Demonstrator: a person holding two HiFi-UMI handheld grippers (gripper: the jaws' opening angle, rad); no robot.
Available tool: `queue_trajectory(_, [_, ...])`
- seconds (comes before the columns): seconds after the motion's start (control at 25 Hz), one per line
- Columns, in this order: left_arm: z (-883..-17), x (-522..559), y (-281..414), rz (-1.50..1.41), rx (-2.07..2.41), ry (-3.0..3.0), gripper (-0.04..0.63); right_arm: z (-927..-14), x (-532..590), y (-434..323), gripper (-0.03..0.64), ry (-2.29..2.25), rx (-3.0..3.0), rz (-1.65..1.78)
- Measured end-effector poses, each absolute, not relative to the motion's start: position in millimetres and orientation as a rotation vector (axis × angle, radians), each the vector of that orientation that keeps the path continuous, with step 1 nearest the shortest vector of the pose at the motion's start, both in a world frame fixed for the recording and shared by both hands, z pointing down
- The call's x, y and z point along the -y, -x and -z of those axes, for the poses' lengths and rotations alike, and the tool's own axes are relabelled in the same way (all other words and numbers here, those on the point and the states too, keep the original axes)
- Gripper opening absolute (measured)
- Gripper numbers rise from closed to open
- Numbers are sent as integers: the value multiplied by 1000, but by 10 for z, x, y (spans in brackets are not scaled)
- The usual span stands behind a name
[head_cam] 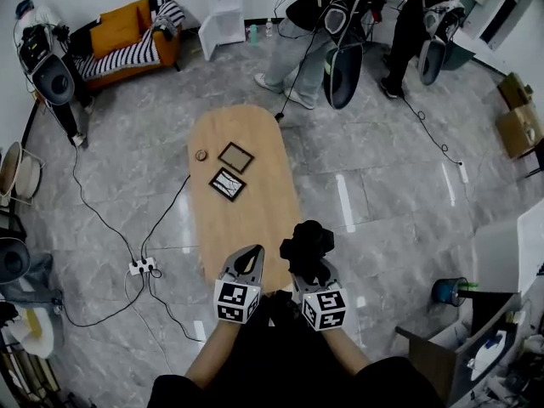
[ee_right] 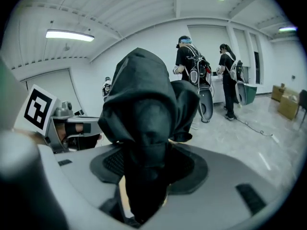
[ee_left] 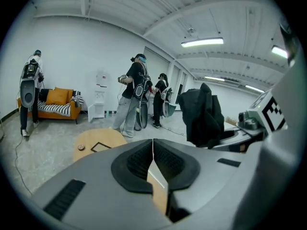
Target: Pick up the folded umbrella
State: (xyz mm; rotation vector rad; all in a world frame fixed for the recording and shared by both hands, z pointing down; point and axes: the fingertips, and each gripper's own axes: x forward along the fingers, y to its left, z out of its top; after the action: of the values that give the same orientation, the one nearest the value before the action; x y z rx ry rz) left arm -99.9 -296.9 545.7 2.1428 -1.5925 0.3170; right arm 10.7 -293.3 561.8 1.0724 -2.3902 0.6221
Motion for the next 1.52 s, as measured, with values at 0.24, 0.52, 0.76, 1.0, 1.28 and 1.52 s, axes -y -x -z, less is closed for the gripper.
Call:
queue_trajectory(0.24, [-5085, 3121, 1066, -296, 1650, -2205, 16, -5115, 3106, -27, 225, -1108, 2502, -545])
queue_trajectory(0.52, [-4884, 3200, 1125, -271, 1703, -2218, 17, -4739, 3182, 29, 224, -1113, 2604, -497])
queue_trajectory(0.76, [-4934, 3186, 1157, -276, 1704, -2201, 17, -4741, 3198, 81, 224, -1111, 2624, -477])
queue_trajectory(1.0, [-4951, 3167, 1166, -277, 1708, -2191, 17, -4808, 3185, 61, 224, -1115, 2611, -496])
queue_trajectory(1.28, [-4970, 3142, 1170, -271, 1717, -2180, 17, -4828, 3179, 39, 224, -1126, 2605, -503])
queue_trajectory(1.52, [-5041, 3071, 1176, -279, 1706, -2165, 17, -4909, 3107, 44, 224, -1130, 2585, -528])
